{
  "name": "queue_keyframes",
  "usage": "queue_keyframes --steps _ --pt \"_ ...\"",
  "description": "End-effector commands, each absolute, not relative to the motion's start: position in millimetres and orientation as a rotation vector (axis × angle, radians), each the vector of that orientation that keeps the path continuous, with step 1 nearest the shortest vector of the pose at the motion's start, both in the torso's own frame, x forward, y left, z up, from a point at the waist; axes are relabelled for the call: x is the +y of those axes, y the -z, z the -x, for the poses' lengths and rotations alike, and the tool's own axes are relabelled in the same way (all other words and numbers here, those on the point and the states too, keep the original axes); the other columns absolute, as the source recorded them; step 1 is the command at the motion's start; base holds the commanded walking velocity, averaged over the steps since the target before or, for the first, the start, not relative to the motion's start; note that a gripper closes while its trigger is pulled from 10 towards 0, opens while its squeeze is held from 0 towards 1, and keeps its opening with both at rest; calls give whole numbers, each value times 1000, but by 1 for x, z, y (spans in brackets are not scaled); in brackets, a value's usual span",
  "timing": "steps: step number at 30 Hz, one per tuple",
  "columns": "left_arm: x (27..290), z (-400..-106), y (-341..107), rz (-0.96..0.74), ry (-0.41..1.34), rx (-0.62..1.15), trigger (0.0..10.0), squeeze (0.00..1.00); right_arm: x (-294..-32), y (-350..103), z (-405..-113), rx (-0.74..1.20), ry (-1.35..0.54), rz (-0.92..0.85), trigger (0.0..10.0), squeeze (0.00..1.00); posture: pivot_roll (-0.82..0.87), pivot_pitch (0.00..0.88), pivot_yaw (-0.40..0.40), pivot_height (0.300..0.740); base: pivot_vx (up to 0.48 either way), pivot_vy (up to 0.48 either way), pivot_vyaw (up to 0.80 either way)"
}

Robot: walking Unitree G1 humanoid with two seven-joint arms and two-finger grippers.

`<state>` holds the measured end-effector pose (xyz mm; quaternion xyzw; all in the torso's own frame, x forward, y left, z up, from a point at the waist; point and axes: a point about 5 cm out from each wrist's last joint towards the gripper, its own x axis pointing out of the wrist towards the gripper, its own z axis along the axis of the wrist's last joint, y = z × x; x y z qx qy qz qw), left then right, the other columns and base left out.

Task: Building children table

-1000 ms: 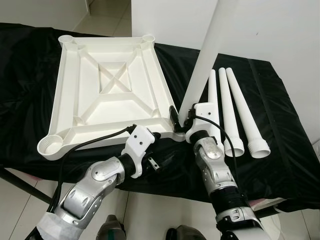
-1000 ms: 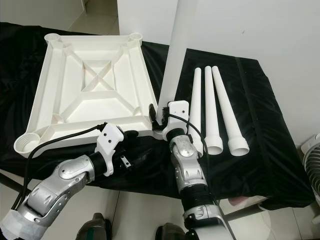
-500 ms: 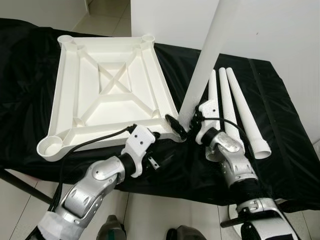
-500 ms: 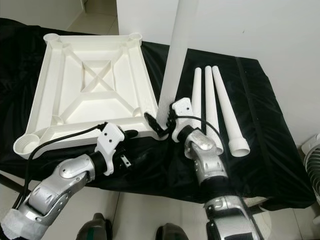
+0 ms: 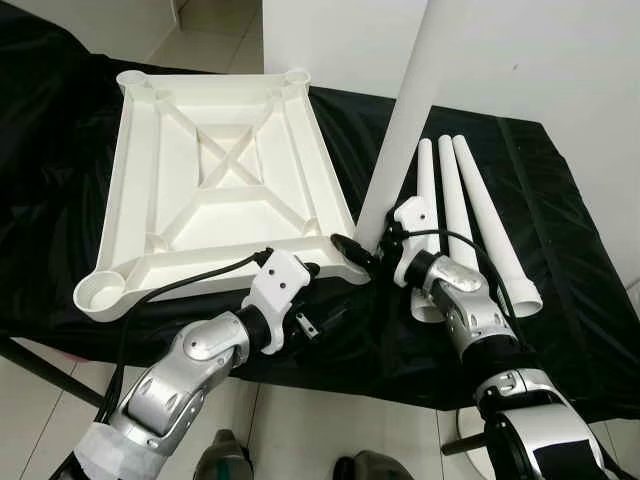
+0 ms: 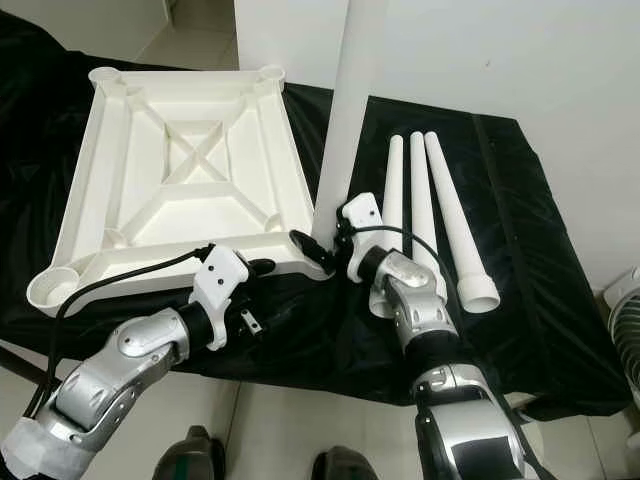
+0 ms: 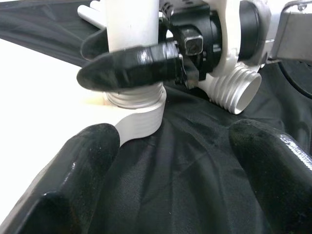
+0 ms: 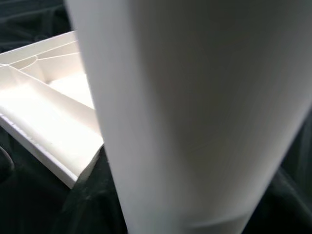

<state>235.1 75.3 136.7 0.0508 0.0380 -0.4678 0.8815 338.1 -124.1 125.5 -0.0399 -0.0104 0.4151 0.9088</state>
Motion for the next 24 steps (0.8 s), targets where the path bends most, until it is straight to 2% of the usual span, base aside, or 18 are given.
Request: queue_keyframes --steps 1,5,6,7,8,14,24 --pt "73 -231 -136 -113 1029 87 10000 0 -125 -124 -339 -12 -877 91 0 0 87 25 -39 740 0 0 0" --pt "72 -230 -136 -108 1031 89 10000 0 -128 -124 -340 -21 -871 92 0 0 83 25 -40 740 0 0 0" --pt "71 -230 -135 -107 1033 89 10000 0 -129 -124 -340 -23 -851 100 3569 0 80 25 -42 740 0 0 0" --pt "71 -230 -135 -107 1033 89 10000 0 -129 -124 -340 -23 -851 100 3569 0 80 25 -42 740 0 0 0" --pt "71 -230 -135 -106 1034 89 10000 0 -129 -124 -340 -24 -837 106 10000 0 80 25 -42 740 0 0 0" --pt "70 -230 -135 -103 1037 90 10000 0 -129 -125 -341 -42 -766 91 10000 0 76 28 -44 740 0 0 0" --pt "69 -229 -133 -96 1037 98 10000 0 -122 -123 -336 -83 -481 72 10000 0 66 27 -44 740 0 0 0"
